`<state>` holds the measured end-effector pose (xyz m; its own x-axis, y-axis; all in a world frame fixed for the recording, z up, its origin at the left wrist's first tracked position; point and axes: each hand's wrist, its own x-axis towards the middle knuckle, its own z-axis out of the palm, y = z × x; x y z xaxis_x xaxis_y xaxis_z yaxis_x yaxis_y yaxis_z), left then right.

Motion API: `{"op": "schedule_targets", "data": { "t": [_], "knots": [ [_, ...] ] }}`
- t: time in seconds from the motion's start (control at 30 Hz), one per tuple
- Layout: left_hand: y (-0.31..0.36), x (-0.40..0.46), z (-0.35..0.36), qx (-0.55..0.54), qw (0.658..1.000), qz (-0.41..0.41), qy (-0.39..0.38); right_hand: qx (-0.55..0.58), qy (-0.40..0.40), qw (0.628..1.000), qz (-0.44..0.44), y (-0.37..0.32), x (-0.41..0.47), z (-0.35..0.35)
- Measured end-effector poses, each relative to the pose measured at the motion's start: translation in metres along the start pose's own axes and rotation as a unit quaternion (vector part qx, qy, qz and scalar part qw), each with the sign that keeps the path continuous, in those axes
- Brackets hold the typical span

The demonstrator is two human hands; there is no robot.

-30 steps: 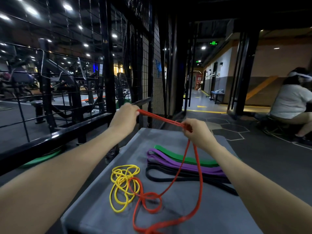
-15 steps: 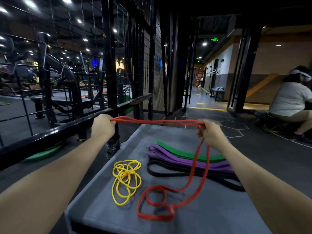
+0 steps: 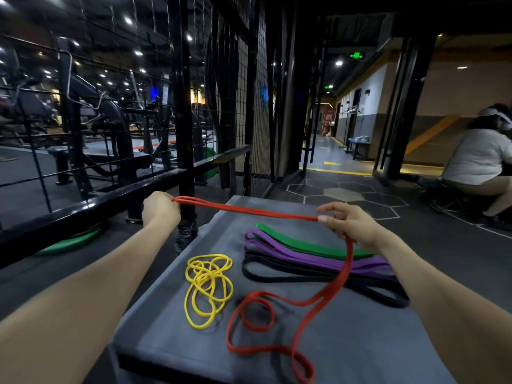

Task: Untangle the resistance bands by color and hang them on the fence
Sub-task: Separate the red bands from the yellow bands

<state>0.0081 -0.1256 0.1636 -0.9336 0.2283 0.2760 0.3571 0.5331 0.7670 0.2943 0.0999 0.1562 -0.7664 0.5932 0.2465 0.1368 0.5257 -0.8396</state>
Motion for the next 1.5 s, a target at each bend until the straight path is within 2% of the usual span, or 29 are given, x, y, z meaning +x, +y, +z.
{"op": "schedule_targets", "data": {
  "t": [0.07,0.33,0.4,0.47,0.5,0.57,0.63,0.7,0.83,0.9,1.03,1.17,1.23,1.33,1.5],
  "knots": [
    [-0.003,0.0,0.0,-0.003,1.0,0.004,0.003,0.042,0.01,0.999,0.007,0.0,0.0,0.001],
    [-0.004,-0.001,0.007,-0.003,1.0,0.005,-0.005,0.06,0.101,0.991,0.065,-0.002,0.006,0.008],
    [-0.009,-0.003,0.005,0.093,0.992,0.0,-0.086,0.054,0.118,0.989,0.066,-0.009,0.006,0.011],
    [-0.011,-0.008,0.004,0.242,0.949,0.016,-0.202,0.052,0.127,0.988,0.067,-0.017,0.006,0.014],
    [-0.01,-0.01,0.006,0.275,0.93,0.031,-0.242,0.046,0.123,0.989,0.066,-0.022,0.006,0.016],
    [-0.001,-0.021,0.009,0.223,0.928,0.058,-0.294,0.028,0.095,0.993,0.061,-0.033,0.007,0.024],
    [0.021,-0.035,0.016,0.051,0.941,0.123,-0.31,0.012,0.057,0.997,0.051,-0.045,0.008,0.037],
    [0.049,-0.058,0.023,-0.091,0.92,0.171,-0.34,0.007,0.025,0.999,0.039,-0.056,0.012,0.049],
    [0.085,-0.088,0.039,-0.158,0.865,0.245,-0.408,0.041,0.011,0.999,0.018,-0.074,0.015,0.051],
    [0.093,-0.091,0.043,-0.159,0.867,0.261,-0.394,0.062,0.01,0.998,0.006,-0.08,0.014,0.043],
    [0.111,-0.092,0.043,-0.021,0.892,0.327,-0.311,0.069,-0.01,0.997,-0.026,-0.082,0.011,0.034],
    [0.125,-0.094,0.032,0.038,0.896,0.351,-0.269,0.107,-0.002,0.993,-0.046,-0.076,0.011,0.033],
    [0.127,-0.095,0.028,0.015,0.898,0.348,-0.269,0.129,-0.014,0.99,-0.053,-0.076,0.012,0.031],
    [0.131,-0.088,0.022,-0.087,0.9,0.33,-0.27,0.161,-0.047,0.984,-0.051,-0.078,0.011,0.028],
    [0.135,-0.06,-0.002,-0.258,0.901,0.236,-0.257,0.187,-0.063,0.979,-0.054,-0.074,0.005,0.01]
  ]
}}
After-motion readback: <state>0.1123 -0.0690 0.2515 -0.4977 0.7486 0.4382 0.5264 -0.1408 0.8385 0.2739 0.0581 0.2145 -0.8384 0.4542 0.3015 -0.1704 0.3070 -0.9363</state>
